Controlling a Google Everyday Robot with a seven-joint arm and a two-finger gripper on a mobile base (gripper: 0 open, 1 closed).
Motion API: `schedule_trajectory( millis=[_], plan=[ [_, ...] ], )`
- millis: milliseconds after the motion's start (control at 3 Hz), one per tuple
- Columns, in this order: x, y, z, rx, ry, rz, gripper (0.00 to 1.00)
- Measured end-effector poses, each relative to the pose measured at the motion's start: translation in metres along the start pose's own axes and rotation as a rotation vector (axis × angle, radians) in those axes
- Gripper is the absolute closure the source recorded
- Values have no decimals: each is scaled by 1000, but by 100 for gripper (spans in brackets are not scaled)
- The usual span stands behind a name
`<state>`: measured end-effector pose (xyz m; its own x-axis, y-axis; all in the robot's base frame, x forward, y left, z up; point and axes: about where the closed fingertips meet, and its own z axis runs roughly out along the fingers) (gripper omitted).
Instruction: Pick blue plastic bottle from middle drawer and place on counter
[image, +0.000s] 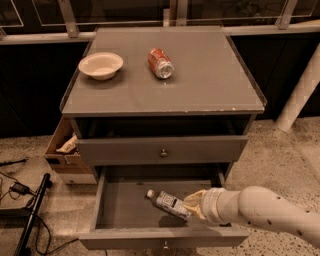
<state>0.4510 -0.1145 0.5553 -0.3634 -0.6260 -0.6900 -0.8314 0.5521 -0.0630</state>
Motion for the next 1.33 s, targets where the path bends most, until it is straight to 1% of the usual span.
schedule_trajectory(
  millis=[333, 667, 1000, 1333],
  plan=[
    [-1, 8, 37, -21, -41, -16, 81],
    [-3, 14, 68, -47, -54, -43, 58],
    [-3, 16, 89, -61, -56, -64, 51],
    [-1, 14, 104, -64, -55, -72, 47]
  ],
)
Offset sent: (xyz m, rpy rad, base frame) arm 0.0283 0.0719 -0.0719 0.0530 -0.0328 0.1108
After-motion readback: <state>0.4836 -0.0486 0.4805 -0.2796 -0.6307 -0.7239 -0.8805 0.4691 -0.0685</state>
